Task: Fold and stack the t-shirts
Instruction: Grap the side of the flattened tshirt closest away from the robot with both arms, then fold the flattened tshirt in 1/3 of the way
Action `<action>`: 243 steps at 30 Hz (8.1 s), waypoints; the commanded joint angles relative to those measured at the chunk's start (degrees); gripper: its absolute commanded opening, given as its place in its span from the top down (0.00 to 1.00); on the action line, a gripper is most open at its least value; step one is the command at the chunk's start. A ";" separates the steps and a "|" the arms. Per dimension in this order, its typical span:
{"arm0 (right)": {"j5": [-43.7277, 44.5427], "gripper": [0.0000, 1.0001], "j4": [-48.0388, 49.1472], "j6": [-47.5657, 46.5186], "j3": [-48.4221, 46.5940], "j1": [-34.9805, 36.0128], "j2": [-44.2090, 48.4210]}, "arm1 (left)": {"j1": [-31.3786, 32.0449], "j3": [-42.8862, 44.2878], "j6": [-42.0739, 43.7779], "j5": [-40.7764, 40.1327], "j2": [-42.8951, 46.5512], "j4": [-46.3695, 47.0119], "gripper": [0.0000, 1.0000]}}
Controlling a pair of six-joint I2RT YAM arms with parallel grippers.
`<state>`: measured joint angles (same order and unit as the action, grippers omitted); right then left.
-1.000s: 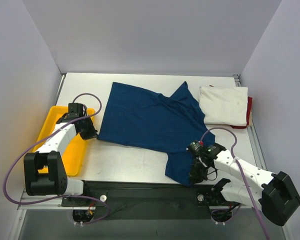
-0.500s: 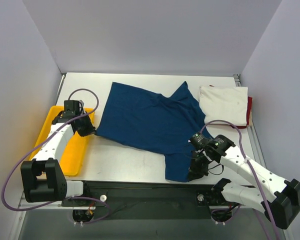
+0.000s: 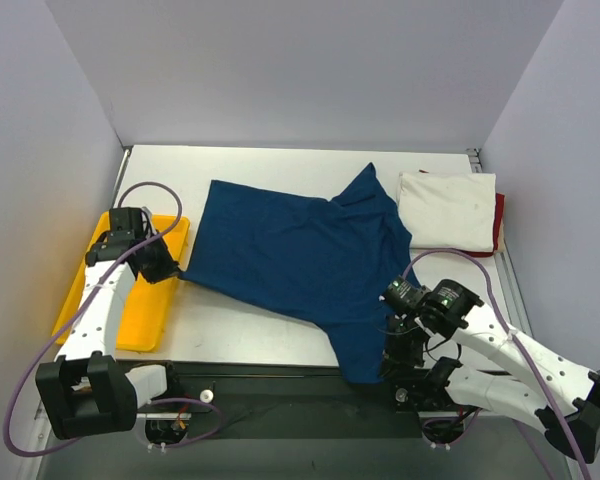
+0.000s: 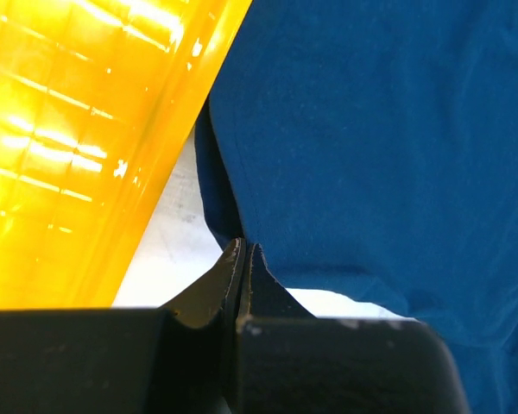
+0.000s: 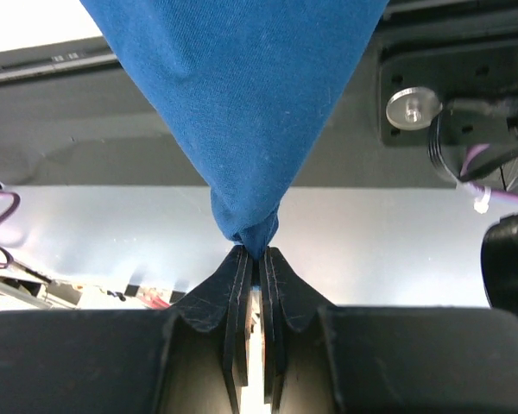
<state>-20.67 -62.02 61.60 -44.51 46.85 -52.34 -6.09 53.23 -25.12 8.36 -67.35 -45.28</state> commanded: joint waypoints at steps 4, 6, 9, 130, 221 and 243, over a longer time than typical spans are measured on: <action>-0.17 1.00 -7.24 3.17 -4.69 1.66 0.40 | -0.59 -0.76 1.22 0.34 3.89 -5.43 1.00; 1.06 1.00 -7.77 2.65 -6.19 1.49 -0.65 | -0.42 -1.11 1.04 0.78 4.68 -6.31 1.00; 3.96 1.00 -8.12 1.24 -9.09 1.14 -3.20 | -0.15 -1.29 1.31 1.66 3.81 -6.14 1.00; 7.21 0.49 10.87 -45.26 -21.32 -50.19 -51.90 | 17.86 17.79 -10.30 2.98 -40.75 11.00 0.37; 0.45 0.92 19.84 -40.07 -20.44 -29.36 -51.72 | 20.41 0.12 -13.20 -4.14 -14.39 8.63 0.28; 2.47 0.67 11.66 -41.13 -27.64 -29.10 -53.66 | 20.33 1.79 -12.67 -3.17 -18.51 9.68 0.28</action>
<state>-19.53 -45.34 20.97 -69.80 17.34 -106.72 14.22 53.19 -38.37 4.80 -85.38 -36.60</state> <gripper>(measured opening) 0.329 0.723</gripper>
